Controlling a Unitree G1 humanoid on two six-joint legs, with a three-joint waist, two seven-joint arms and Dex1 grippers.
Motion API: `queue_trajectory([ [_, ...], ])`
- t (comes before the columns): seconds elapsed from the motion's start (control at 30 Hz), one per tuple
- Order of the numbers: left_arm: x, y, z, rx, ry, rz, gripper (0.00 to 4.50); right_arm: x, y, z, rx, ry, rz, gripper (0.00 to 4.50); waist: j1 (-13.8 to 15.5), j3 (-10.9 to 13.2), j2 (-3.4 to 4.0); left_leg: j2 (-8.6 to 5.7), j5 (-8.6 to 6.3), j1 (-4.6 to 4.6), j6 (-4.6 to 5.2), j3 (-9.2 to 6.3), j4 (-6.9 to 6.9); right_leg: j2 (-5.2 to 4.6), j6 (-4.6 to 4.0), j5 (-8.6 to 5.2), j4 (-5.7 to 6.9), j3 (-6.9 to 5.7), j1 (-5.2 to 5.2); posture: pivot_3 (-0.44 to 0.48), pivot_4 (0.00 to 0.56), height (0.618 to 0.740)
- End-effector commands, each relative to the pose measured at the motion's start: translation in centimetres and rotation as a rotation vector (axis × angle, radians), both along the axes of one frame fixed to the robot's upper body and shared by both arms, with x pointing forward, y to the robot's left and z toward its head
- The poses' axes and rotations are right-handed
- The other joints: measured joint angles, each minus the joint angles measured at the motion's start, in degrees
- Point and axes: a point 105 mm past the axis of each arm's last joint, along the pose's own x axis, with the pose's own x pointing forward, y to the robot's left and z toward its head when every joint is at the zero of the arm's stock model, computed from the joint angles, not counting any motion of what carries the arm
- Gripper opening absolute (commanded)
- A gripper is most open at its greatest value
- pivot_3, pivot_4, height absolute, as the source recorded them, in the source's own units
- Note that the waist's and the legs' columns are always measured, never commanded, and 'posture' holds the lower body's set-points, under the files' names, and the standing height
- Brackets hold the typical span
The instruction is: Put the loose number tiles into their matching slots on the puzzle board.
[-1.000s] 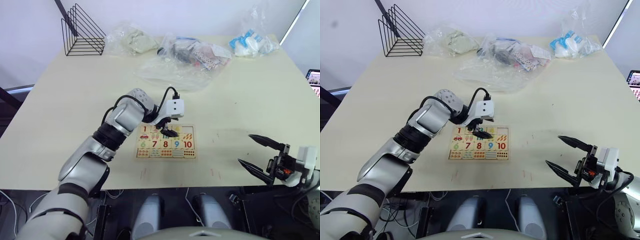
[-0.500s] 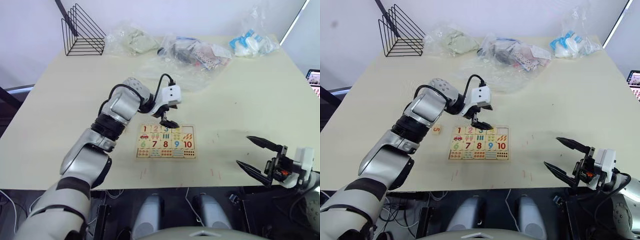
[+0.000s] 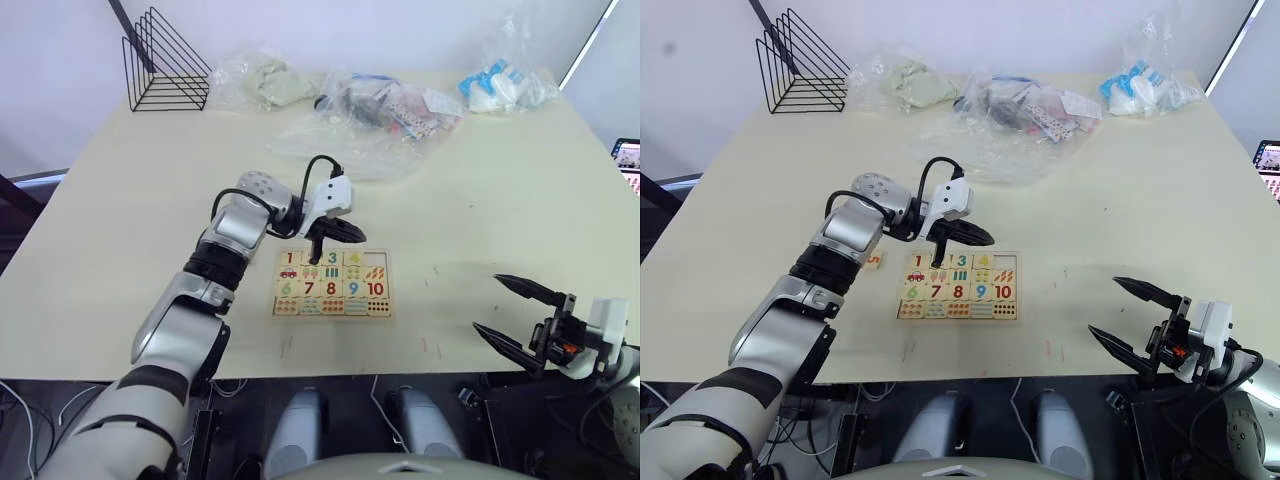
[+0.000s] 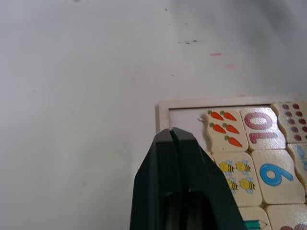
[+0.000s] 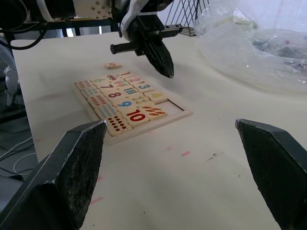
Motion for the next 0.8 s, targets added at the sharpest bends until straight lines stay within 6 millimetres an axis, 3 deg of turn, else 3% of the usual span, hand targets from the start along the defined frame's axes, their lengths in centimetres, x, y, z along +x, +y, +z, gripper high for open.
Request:
queue_trajectory([
  [0.03, 0.2, 0.2, 0.2, 0.001, -0.032, -0.007, 0.07, -0.2, 0.0, 0.8, -0.003, -0.038, 0.005, 4.50, 0.0, 0.0, 0.00, 0.00, 0.00, 0.00, 0.00, 0.00, 0.01, 0.00, 0.00, 0.00, 0.00, 0.00, 0.00, 0.000, 0.150, 0.740],
  [0.33, -0.1, 0.5, -1.5, 0.041, 0.000, -0.007, 0.07, -0.3, 0.0, 0.8, -0.004, -0.034, 0.007, 4.50, 0.0, 0.0, 0.00, 0.00, 0.00, 0.00, 0.00, 0.00, 0.01, 0.00, 0.00, 0.00, 0.01, 0.00, 0.00, 0.000, 0.150, 0.740],
  [0.6, -0.7, 1.0, -4.3, 0.123, 0.029, -0.016, 0.07, -0.3, 0.0, 0.6, -0.013, -0.028, 0.007, 4.50, 0.0, 0.0, 0.01, 0.00, 0.00, 0.02, 0.00, 0.00, 0.01, 0.00, 0.00, 0.00, 0.01, 0.00, 0.01, 0.000, 0.150, 0.740],
  [0.8, -0.7, 1.1, -4.2, 0.090, 0.030, -0.009, 0.07, -0.2, -0.2, 0.7, -0.017, -0.028, 0.004, 4.50, 0.0, 0.0, 0.02, 0.00, 0.00, 0.06, 0.00, 0.00, 0.01, 0.00, 0.00, 0.00, 0.01, 0.00, 0.04, 0.000, 0.150, 0.740],
])
